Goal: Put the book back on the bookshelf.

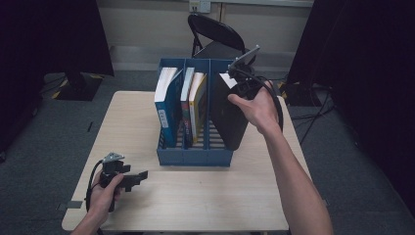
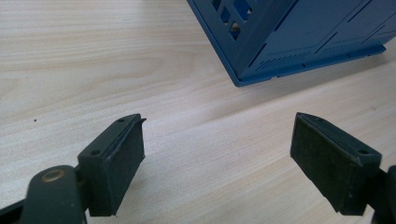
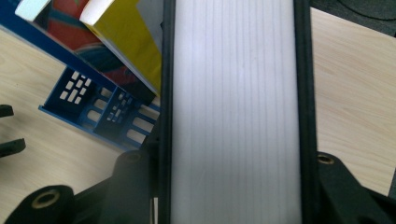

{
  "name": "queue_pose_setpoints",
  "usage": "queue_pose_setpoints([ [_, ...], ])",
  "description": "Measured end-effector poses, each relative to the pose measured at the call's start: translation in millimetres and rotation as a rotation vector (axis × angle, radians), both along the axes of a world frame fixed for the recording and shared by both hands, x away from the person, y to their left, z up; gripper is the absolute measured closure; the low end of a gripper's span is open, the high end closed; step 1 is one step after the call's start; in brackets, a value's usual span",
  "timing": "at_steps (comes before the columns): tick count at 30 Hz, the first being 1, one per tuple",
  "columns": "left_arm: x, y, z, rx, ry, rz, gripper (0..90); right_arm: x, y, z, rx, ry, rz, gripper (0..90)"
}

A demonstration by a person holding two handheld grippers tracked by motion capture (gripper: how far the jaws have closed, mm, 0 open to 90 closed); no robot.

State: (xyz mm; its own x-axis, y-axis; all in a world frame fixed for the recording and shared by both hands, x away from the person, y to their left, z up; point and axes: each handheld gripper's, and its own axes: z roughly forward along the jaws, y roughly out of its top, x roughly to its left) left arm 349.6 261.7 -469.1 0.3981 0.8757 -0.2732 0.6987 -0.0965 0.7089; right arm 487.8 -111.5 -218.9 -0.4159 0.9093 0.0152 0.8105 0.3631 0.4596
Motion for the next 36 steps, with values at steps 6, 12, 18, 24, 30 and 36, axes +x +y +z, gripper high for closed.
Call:
queue_pose_setpoints([
  [6, -0.3, 1.5, 0.7, 0.002, 0.003, 0.000, 17.3, 8.8, 8.3, -1.5, 0.004, 0.008, -0.016, 53.6],
  [12, -0.4, 1.5, 0.6, -0.006, 0.001, 0.005, 17.3, 18.3, 16.0, -5.5, -0.013, 0.015, -0.042, 53.6],
  [18, -0.1, 1.9, 0.6, -0.004, 0.004, 0.005, 17.3, 28.4, 17.2, -9.5, -0.003, 0.036, -0.079, 53.5],
  [24, -0.2, 1.7, 0.7, -0.009, 0.000, 0.004, 17.3, 36.7, 22.8, -12.0, -0.010, 0.047, -0.102, 53.6],
  [30, -0.2, 3.0, 0.8, -0.006, 0.005, 0.004, 17.3, 43.8, 26.8, -14.2, -0.014, 0.053, -0.126, 53.5],
  [36, 0.2, 3.3, 0.8, -0.006, 0.004, 0.003, 17.3, 52.0, 30.8, -17.5, -0.010, 0.056, -0.157, 53.6],
])
